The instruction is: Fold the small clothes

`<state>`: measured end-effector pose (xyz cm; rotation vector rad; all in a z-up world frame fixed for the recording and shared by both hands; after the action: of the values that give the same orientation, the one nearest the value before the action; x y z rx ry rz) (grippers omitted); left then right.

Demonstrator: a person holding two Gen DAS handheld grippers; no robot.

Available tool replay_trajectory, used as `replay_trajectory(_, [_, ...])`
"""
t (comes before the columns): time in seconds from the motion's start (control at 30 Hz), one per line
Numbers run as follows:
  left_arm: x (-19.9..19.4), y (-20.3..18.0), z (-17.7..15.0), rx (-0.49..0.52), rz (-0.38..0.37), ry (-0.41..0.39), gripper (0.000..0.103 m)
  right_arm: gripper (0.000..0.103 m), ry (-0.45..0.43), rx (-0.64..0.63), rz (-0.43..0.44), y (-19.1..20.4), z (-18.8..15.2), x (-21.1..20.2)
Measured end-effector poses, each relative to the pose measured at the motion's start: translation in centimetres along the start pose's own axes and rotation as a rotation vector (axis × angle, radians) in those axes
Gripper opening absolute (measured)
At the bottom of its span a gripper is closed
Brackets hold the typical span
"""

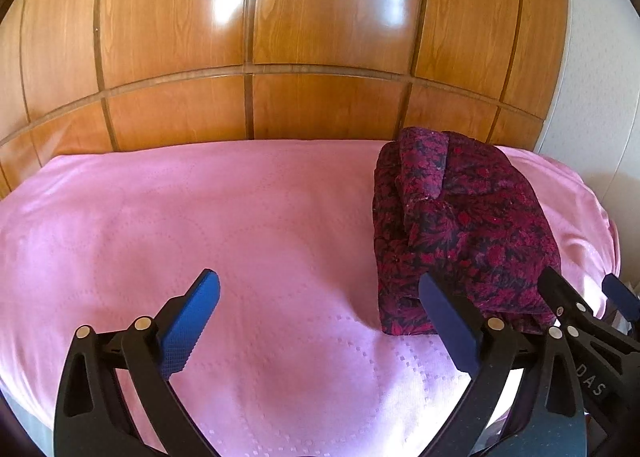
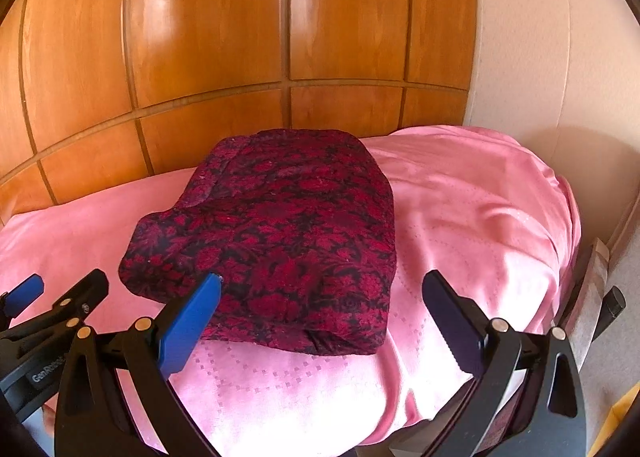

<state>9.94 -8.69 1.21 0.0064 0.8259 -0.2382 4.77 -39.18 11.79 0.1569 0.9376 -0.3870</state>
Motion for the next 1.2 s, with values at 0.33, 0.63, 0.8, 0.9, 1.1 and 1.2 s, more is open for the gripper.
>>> replay_trajectory(0.33, [-0.2, -0.2, -0.3, 0.021, 0.021, 0.007, 0.099, 0.1, -0.012, 0.019, -0.026, -1.0, -0.1, 0.0])
replay_trajectory(0.63, [-0.6, 0.2, -0.2, 0.014, 0.027, -0.015, 0.099, 0.101, -0.028, 0.036, -0.011, -1.6, 0.0, -0.4])
replay_trajectory(0.8, [-0.7, 0.3, -0.3, 0.009, 0.03, -0.021, 0.099, 0.101, -0.007, 0.026, -0.003, -1.1, -0.5, 0.0])
replay_trajectory(0.9, [-0.8, 0.3, -0.3, 0.006, 0.034, -0.025, 0.099, 0.101, -0.01, 0.025, -0.003, -0.9, -0.5, 0.1])
replay_trajectory(1.1, [-0.7, 0.5, -0.3, 0.0, 0.038, -0.024, 0.099, 0.101, -0.007, 0.028, 0.001, -0.8, -0.6, 0.2])
replay_trajectory(1.2, [-0.8, 0.6, -0.3, -0.001, 0.039, -0.024, 0.099, 0.101, -0.012, 0.025, 0.003, -0.8, -0.5, 0.2])
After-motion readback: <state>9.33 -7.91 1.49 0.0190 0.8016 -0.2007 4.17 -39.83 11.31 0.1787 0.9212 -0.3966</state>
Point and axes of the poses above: each gripper's, at about its wrist camera, not at the fingertips, and x roughly the way its jaws point, y to its left, z to its top, the point moved 2 cm from there along x, roughly the way its jaws point, and after that the axes turned 7 degrees about y, right-handed, at the moved point
